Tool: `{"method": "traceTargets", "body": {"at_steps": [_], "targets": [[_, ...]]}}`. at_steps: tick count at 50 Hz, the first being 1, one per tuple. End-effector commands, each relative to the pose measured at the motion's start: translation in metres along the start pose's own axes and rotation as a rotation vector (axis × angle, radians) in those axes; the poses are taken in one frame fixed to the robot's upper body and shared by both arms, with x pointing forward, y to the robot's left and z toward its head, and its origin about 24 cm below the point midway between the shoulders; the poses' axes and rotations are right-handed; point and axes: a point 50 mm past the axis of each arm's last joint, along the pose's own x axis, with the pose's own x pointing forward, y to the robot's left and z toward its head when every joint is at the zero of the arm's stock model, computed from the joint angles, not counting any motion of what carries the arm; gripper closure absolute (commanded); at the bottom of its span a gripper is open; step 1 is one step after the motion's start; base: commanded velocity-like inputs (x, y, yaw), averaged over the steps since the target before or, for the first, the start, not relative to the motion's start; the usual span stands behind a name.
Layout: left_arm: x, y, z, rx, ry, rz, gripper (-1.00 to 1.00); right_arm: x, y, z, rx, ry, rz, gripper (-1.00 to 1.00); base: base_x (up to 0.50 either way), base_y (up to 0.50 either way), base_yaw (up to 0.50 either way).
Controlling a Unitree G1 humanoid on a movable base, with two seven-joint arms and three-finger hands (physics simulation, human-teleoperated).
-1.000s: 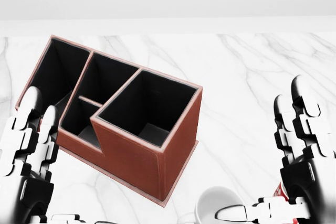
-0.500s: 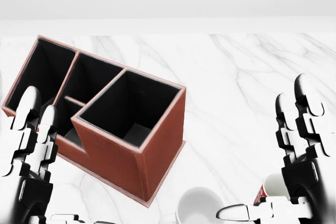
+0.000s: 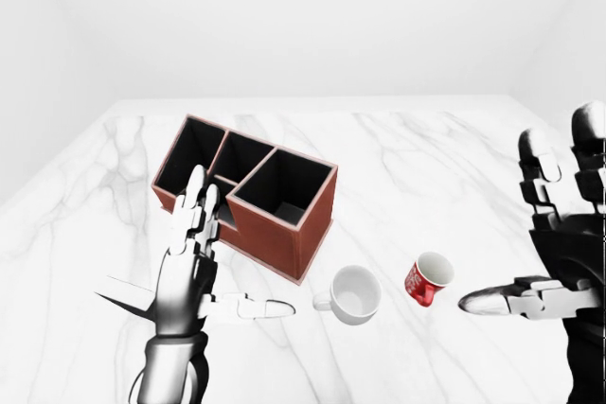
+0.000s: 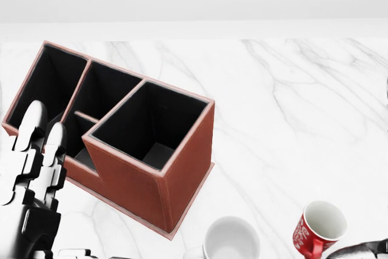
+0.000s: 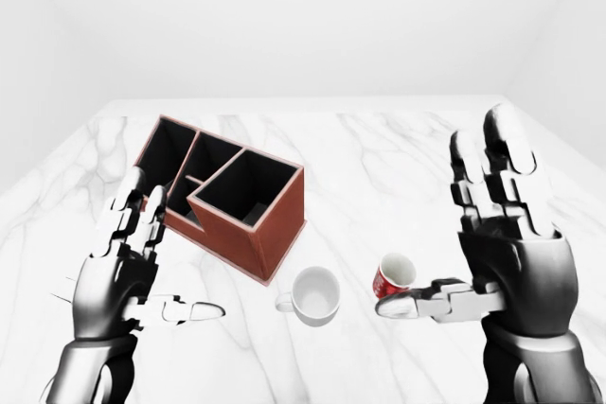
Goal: Pick up the red mug and place it to the right of the caddy.
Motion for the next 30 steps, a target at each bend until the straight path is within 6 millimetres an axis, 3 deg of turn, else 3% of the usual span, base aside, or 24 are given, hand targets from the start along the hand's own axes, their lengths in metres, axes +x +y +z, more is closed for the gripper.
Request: {"method": "traceTargets", "body": {"at_steps": [1,8,14,30], "targets": [[-0.002,0.001,0.002,0.005,-0.003,0.005,-1.0,-0.009,-0.028,0.137,-0.595,-0.477,0.21,-1.0,0.0,0.0,0.0],[-0.002,0.001,0.002,0.006,-0.002,0.004,-1.0,-0.005,-0.029,0.131,-0.817,-0.362,0.274,-1.0,0.0,0.0,0.0],[-0.002,0.001,0.002,0.007,-0.001,0.004,-1.0,0.004,-0.032,0.134,-0.949,-0.354,0.214,-1.0,0.0,0.0,0.0],[-0.001,0.0,0.002,0.01,-0.003,0.003,-1.0,0.024,-0.04,0.113,-1.049,-0.216,0.139,-1.0,0.0,0.0,0.0]]}}
